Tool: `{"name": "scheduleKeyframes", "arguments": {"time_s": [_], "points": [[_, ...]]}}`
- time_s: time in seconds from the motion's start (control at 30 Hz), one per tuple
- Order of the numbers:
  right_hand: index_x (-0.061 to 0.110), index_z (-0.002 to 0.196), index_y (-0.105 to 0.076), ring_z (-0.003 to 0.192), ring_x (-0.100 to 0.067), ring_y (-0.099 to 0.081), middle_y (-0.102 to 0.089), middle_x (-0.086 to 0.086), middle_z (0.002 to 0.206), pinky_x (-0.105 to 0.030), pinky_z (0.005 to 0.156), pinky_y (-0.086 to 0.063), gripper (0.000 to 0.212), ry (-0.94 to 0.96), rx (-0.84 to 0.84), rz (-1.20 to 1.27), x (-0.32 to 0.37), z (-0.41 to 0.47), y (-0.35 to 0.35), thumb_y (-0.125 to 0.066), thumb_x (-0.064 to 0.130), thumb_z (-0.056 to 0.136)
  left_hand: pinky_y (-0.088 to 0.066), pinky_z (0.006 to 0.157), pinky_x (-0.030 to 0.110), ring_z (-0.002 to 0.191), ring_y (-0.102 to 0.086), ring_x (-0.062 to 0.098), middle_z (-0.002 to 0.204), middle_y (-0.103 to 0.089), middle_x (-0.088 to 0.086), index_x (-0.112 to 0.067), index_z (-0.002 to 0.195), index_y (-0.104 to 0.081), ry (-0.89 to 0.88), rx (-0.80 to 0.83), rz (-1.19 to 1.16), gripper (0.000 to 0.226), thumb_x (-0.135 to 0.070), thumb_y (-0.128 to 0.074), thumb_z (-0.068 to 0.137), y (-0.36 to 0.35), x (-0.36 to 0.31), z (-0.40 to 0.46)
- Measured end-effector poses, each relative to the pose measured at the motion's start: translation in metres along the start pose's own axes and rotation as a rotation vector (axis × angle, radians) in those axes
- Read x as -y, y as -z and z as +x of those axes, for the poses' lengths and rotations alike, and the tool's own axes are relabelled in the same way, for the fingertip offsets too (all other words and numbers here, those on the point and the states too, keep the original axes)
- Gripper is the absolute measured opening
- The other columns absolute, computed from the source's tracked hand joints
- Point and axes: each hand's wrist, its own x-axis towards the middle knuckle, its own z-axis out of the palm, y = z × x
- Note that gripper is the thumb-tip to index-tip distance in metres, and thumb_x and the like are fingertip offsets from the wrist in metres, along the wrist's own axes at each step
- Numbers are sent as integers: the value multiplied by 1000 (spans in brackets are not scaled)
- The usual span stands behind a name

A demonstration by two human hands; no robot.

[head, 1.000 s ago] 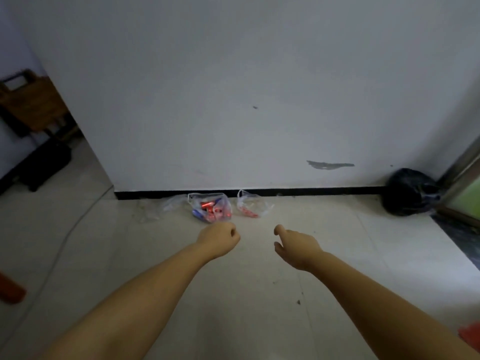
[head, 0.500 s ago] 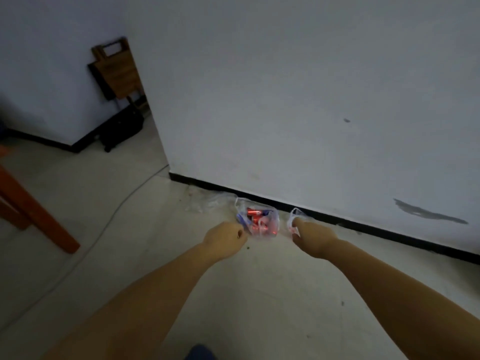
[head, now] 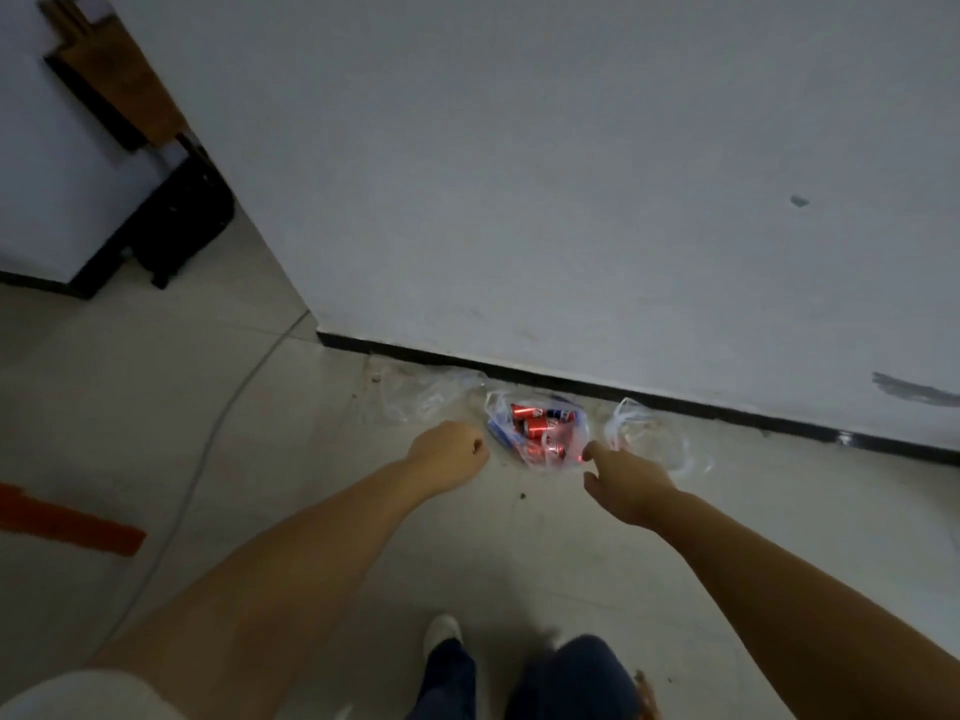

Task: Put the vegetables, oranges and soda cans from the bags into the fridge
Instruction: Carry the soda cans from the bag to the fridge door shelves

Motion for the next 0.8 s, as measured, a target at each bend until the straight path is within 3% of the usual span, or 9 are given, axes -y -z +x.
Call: {"name": "scheduleKeyframes", "arguments": {"time_s": [0.2,0.37,0.5,0.6,0.73,0.8], "points": [[20,134,-41,104,-20,-61,-60,-6,123,-29,85,-49,38,-41,55,89,-60,120,-25,-42,32,97,-36,61,26,67,-44,16,68,-46,1,-13,64,-42,-18,113,-61,33,-21,-39,96,-62,-15,132],[20,129,-47,105,-21,-60,-60,-4,124,-32,89,-50,33,-58,69,130,-109,249,-108,-40,27,97,-41,74,28,80,-55,22,89,-57,11,-14,75,-48,-31,199,-6,25,-23,-39,97,-172,29,262],[18,126,-51,111,-19,-57,-54,-5,129,-32,94,-48,31,76,51,83,-136,359,-204,-40,25,98,-44,86,30,100,-57,22,115,-59,8,-9,109,-57,-214,201,154,24,-19,-38,98,-264,82,360],[21,131,-46,124,-19,-46,-46,-4,138,-35,106,-39,36,155,-69,-1,-162,446,-259,-43,30,96,-38,99,30,122,-46,21,137,-45,6,-13,136,-41,-364,128,333,40,-23,-39,98,-325,124,445],[26,144,-32,138,-22,-34,-39,-2,149,-46,118,-18,59,321,-102,-280,-203,527,-318,-48,47,91,-21,115,38,138,-28,24,149,-30,8,-15,147,-23,-613,62,667,68,-42,-51,91,-388,159,547],[23,146,-29,133,-26,-42,-45,-5,145,-49,114,-25,71,441,-100,-448,-229,545,-347,-48,56,86,-16,117,42,138,-28,27,151,-29,9,-14,148,-19,-759,95,882,73,-43,-53,90,-408,174,580]]}}
